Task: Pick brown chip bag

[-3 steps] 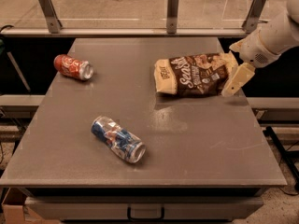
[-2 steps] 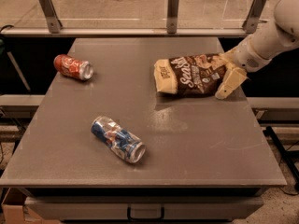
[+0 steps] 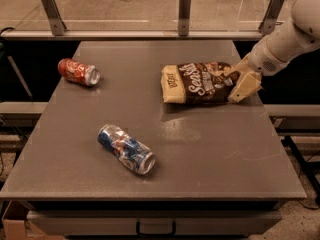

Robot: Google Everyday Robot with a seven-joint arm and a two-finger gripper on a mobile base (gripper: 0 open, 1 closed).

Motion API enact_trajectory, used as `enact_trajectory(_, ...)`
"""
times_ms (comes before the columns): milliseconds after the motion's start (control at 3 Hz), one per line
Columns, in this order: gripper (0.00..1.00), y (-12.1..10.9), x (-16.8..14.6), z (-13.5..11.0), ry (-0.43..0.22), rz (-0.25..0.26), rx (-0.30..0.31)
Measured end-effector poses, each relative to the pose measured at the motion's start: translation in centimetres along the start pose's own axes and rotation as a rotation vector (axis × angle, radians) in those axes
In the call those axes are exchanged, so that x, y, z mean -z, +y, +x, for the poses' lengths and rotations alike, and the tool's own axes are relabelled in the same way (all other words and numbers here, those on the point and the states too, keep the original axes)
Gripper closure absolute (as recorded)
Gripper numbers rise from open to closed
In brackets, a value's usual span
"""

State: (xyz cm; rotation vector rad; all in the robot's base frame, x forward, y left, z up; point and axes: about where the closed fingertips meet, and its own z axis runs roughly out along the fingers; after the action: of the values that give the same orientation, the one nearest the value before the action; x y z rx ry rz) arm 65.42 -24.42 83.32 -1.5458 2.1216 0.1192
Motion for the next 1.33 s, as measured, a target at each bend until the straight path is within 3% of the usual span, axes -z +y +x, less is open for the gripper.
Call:
enact_trajectory(333, 0.88, -0.1, 0.2, -0.1, 0.0, 0.0, 0.0)
enact_trajectory(667, 1.0, -0.1, 0.4, -0.2, 0.0, 0.0, 0.0)
enact_trajectory(1000, 1.0, -0.1, 0.6, -0.3, -0.001, 0.0, 0.0)
enact_trajectory(1333, 1.0, 2.3, 4.3, -5.3, -0.105, -0.032, 0.037)
